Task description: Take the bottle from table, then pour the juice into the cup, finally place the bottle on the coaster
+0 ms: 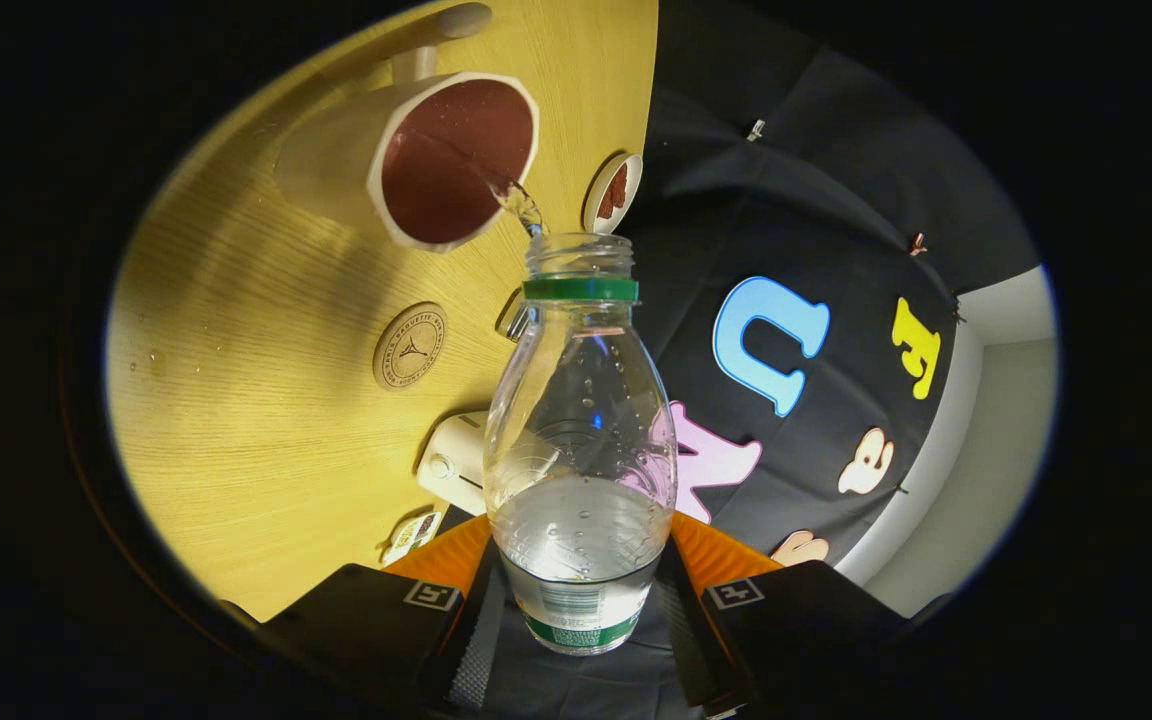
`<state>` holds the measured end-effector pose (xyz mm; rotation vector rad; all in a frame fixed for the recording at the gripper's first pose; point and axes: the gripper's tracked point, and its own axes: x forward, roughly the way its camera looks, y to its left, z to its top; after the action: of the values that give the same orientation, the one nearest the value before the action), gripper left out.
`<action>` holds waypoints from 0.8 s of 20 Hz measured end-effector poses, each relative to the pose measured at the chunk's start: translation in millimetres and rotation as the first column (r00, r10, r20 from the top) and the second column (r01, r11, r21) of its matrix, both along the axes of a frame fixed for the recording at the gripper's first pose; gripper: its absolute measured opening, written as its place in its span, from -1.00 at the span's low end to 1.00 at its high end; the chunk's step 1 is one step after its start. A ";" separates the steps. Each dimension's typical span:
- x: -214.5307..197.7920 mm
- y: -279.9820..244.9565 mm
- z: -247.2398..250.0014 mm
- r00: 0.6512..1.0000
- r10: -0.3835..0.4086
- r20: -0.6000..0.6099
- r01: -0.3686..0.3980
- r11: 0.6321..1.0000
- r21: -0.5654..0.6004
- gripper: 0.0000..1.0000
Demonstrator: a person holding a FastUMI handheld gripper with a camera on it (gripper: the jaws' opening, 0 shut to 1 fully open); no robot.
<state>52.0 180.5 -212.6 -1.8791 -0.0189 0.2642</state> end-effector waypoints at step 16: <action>-1.3 17.9 16.6 0.988 0.131 0.078 -0.117 0.980 -0.160 0.48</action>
<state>50.7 198.4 -196.0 -2.0465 -0.1815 0.2744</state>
